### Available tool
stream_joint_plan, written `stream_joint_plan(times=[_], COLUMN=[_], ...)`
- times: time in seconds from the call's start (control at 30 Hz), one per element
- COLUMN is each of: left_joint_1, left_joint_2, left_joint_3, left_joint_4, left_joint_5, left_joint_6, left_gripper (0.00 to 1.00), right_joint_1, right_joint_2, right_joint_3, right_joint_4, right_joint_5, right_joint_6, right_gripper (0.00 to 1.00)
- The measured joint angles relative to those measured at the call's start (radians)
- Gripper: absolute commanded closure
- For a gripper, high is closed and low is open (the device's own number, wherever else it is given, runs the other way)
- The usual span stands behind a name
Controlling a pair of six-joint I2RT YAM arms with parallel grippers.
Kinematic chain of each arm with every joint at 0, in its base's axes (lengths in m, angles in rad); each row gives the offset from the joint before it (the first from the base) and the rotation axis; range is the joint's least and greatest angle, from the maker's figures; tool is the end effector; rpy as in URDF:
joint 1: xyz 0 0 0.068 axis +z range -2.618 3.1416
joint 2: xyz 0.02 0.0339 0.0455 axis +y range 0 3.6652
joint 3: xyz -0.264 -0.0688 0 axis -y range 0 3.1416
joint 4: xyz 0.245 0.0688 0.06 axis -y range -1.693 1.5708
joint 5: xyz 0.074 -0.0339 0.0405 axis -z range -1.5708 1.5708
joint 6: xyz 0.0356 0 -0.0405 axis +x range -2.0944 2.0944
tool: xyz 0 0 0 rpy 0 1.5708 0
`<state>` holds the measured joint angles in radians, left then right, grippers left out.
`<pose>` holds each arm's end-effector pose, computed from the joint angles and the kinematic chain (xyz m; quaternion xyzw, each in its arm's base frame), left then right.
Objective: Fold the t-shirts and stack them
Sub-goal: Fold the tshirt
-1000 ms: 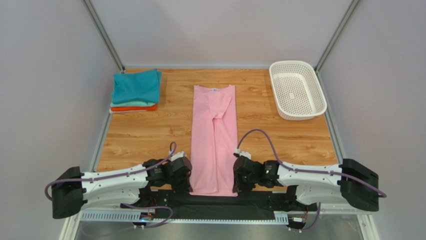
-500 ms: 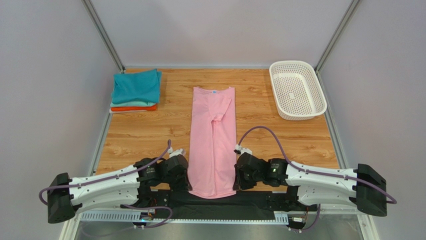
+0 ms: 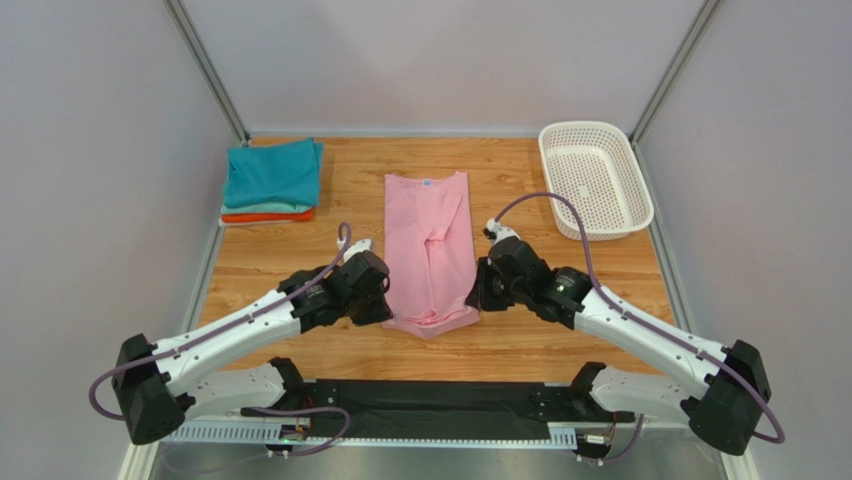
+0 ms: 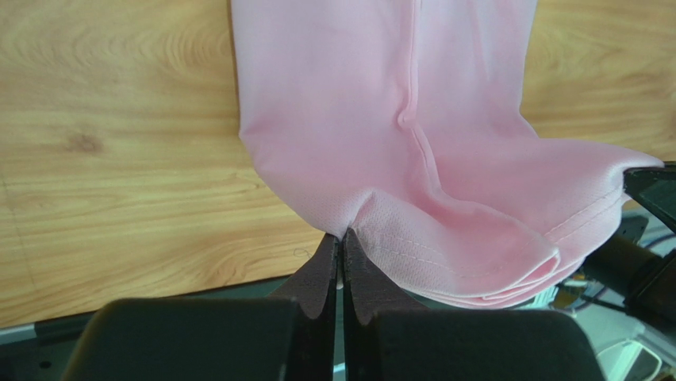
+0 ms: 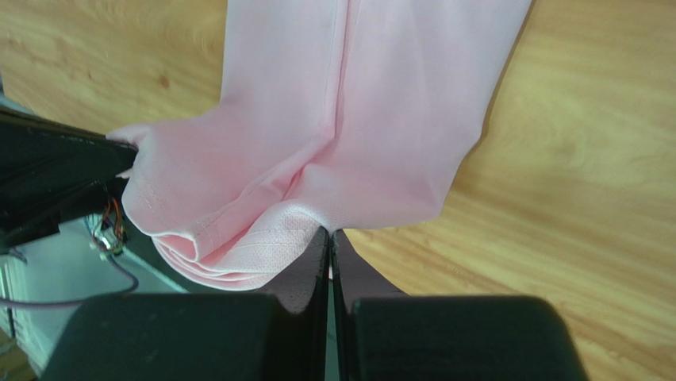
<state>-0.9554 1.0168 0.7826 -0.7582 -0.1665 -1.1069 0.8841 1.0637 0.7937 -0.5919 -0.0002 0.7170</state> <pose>0.1162 -0.1542 0.2482 -0.0959 0.9506 -0.2029 0.2144 0.1365 0.1665 0.2536 -0.0783 0.9346 0.2492 0.2416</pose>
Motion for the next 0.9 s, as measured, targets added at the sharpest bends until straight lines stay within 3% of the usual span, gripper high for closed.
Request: stream_joint_plan(times=[0.33, 0.9], left_joint_1=[0.183, 0.403], left_joint_2=[0.156, 0.467], left_joint_3=[0.172, 0.369], left_joint_4=[0.03, 0.13], left_joint_5=[0.004, 0.131], left_joint_6=[0.162, 0.355], left_gripper=[1.0, 1.0], right_joint_1=[-0.191, -0.358], right_joint_2=[0.173, 0.462], right_joint_3=[0.153, 0.336], right_joint_4=[0.014, 0.08], right_joint_5=[-0.053, -0.134], right_joint_6=[-0.138, -0.219], right_gripper=[1.0, 1.0])
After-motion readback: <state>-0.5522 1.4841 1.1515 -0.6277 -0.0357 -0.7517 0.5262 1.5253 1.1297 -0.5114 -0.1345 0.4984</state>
